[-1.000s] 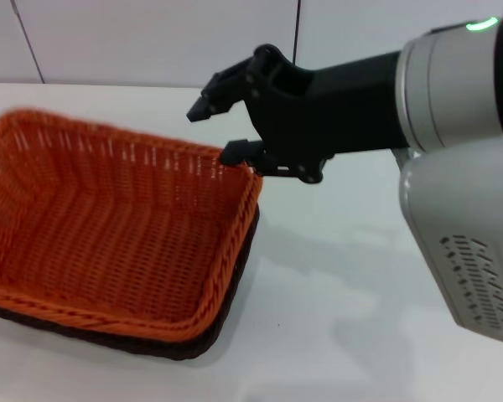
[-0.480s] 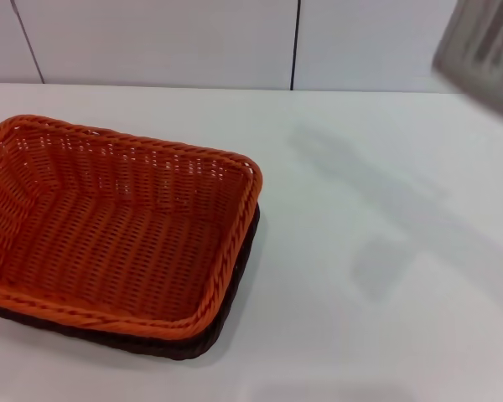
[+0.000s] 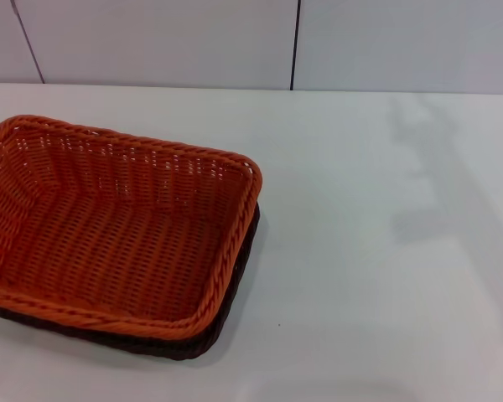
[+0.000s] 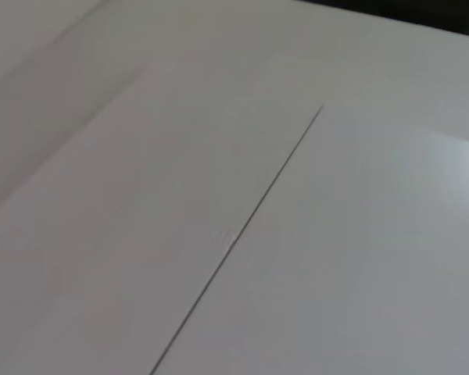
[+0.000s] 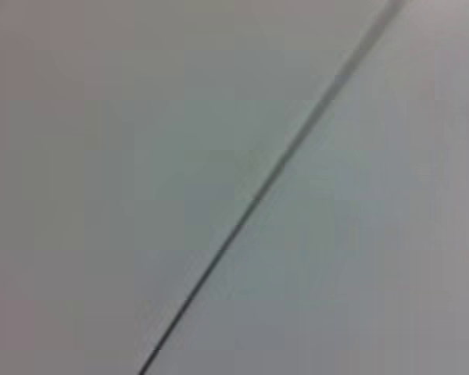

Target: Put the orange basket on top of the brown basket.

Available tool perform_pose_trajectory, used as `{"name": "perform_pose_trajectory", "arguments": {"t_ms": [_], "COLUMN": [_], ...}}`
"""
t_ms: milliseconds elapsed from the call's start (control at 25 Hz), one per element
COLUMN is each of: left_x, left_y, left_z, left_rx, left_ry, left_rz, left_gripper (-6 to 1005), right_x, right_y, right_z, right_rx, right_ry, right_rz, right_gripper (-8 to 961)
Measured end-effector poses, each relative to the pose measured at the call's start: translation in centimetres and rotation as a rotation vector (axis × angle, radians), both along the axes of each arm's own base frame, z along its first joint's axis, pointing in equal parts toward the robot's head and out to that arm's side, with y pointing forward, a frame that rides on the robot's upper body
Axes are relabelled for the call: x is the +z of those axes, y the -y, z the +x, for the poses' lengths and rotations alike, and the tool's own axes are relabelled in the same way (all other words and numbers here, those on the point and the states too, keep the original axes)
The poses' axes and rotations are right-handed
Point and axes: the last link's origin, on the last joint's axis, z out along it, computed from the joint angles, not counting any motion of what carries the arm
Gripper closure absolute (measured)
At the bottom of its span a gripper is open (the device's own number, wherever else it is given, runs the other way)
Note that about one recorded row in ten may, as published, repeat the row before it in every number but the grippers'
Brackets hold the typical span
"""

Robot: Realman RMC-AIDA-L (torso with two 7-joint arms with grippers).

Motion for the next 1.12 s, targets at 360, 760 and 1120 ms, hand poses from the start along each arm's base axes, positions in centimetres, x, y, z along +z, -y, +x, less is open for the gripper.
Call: {"name": "perform_pose_trajectory", "arguments": {"t_ms": [360, 760, 1120], "left_x": [0.3, -0.4, -1.0], "left_y": [-1.7, -2.4, -2.7], "left_z": [0.2, 0.0, -0.2], "left_rx": [0.018, 0.08, 0.134], "left_ry": [-0.038, -0.113, -0.162], "left_rz": [-0.065, -0.122, -0.136], "left_gripper": [172, 172, 172], "right_x": [-1.9, -3.1, -4.7], "right_y": [-0.4, -0.4, 4.4], "right_z": [6.2, 8.9, 9.7], "right_rx": [-0.219, -0.362, 0.024], "right_ry": [-0.194, -0.281, -0.418], "right_rz": [-0.065, 0.066, 0.341], "right_gripper": [246, 206, 207]}}
